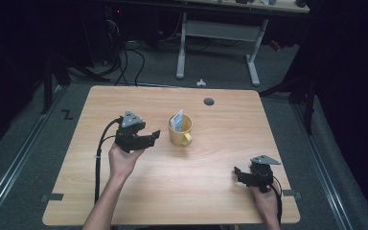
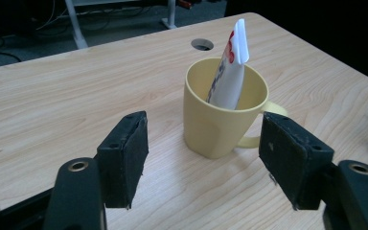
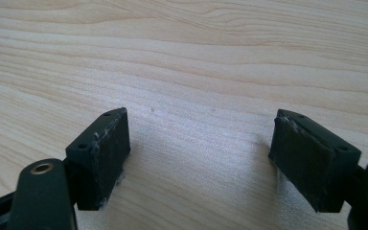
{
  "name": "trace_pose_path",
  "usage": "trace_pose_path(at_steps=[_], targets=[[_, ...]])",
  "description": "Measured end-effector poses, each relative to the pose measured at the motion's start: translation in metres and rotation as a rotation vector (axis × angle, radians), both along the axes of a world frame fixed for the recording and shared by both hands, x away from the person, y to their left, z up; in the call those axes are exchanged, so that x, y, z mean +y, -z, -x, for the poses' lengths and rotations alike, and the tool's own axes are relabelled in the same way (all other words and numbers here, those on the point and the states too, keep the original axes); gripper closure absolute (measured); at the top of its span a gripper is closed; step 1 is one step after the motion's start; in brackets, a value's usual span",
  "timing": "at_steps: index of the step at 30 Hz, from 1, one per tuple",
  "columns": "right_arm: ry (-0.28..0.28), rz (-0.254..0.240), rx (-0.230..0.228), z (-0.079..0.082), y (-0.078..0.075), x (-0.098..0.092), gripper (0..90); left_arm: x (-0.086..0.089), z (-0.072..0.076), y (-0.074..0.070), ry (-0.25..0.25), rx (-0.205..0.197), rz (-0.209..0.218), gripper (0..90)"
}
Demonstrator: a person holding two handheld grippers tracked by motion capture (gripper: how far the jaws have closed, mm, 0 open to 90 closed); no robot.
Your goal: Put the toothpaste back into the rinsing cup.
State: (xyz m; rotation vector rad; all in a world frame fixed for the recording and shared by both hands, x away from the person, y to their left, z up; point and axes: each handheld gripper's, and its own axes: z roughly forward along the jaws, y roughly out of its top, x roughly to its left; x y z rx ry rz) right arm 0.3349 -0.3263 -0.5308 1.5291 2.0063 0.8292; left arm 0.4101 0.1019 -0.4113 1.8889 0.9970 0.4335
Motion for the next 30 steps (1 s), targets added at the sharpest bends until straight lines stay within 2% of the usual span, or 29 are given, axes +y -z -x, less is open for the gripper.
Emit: trace_pose_path(at_steps=[30], targets=[[0.000,0.000,0.000,0.000,0.000,0.000,21.4,0.024,0.016,0.003,-0.036,-0.005,0.030,34.9]])
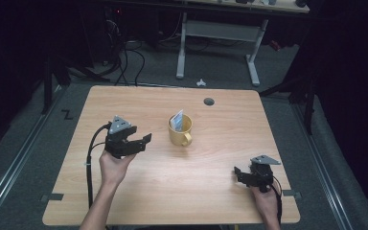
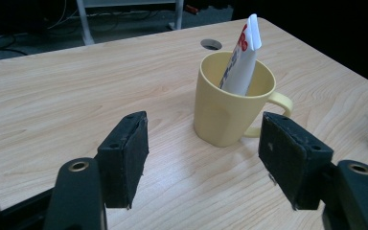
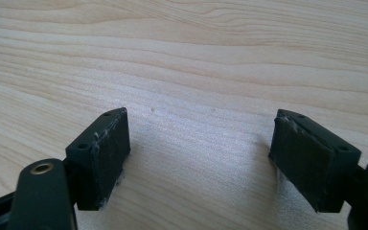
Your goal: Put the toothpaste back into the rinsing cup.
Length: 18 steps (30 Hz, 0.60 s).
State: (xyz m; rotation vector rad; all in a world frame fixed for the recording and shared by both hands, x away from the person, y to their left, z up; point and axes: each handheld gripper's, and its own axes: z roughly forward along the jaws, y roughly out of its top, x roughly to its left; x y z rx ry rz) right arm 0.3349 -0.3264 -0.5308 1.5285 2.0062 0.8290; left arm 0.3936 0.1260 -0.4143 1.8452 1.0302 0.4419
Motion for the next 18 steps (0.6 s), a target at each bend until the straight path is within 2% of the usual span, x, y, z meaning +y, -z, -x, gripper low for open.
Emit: trace_pose_path(at_steps=[18], targets=[[0.001,0.001,0.000,0.000,0.000,0.000,21.4,0.016,0.009,0.005,-0.027,0.007,0.018,35.2]])
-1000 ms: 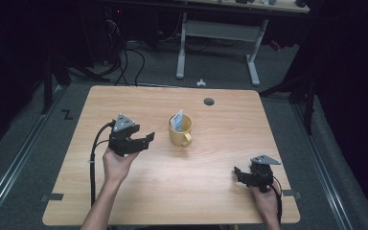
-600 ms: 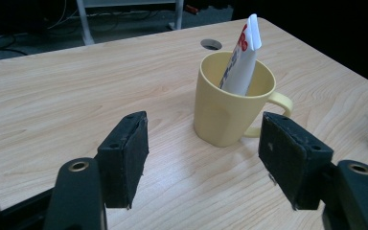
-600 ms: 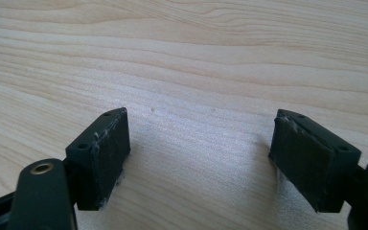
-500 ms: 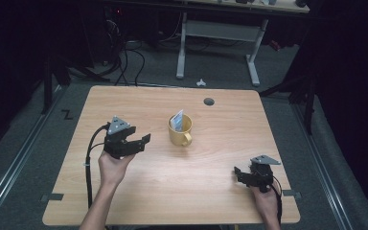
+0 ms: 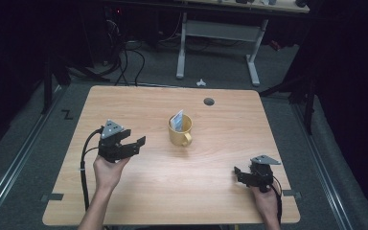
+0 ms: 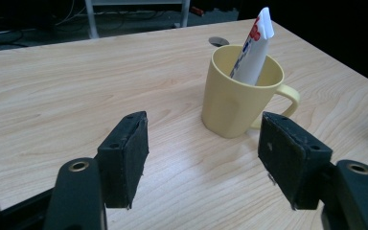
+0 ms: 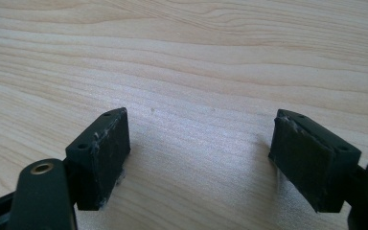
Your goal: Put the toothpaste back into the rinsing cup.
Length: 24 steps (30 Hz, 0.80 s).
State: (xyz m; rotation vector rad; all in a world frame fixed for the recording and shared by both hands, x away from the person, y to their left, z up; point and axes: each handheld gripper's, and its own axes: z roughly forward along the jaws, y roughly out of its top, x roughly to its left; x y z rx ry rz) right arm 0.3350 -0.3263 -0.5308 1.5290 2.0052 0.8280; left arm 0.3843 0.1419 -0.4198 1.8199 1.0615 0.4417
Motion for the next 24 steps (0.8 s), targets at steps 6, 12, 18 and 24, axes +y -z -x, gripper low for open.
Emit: trace_pose_path(at_steps=[6,12,18,24], targets=[[0.000,0.000,0.000,0.000,0.000,0.000,21.4,0.004,0.003,0.003,-0.007,0.003,-0.001,35.2],[0.000,0.000,0.000,0.000,0.000,0.000,21.4,0.007,0.006,0.007,-0.013,0.010,-0.005,35.3],[0.000,0.000,0.000,0.000,0.000,0.000,21.4,0.010,0.007,0.012,-0.020,0.017,-0.004,35.3],[0.000,0.000,0.000,0.000,0.000,0.000,21.4,0.012,0.009,0.016,-0.025,0.028,-0.008,35.4]])
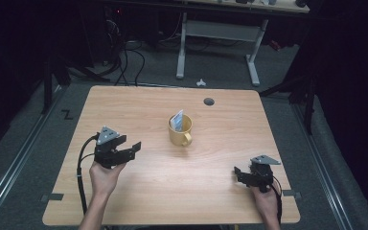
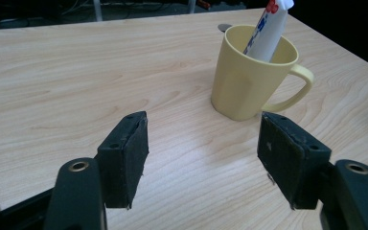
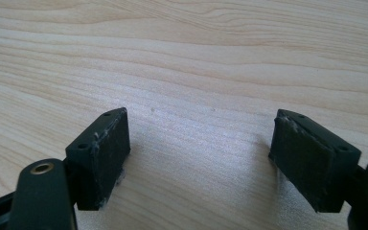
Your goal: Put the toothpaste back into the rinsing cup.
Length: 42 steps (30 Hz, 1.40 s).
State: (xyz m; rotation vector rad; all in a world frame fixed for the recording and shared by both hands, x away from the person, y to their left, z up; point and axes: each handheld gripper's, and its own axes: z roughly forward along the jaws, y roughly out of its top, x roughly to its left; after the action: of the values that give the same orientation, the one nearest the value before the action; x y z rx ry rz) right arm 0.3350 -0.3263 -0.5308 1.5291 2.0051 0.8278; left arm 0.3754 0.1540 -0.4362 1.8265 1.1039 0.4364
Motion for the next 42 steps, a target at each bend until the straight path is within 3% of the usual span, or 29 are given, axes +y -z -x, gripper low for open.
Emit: trace_pose_path(at_steps=[31,42], targets=[[0.000,0.000,0.000,0.000,0.000,0.000,21.4,0.006,0.008,0.028,-0.016,0.047,0.015,37.2],[0.000,0.000,0.000,0.000,0.000,0.000,21.4,0.005,0.009,0.037,-0.017,0.064,-0.011,37.9]])
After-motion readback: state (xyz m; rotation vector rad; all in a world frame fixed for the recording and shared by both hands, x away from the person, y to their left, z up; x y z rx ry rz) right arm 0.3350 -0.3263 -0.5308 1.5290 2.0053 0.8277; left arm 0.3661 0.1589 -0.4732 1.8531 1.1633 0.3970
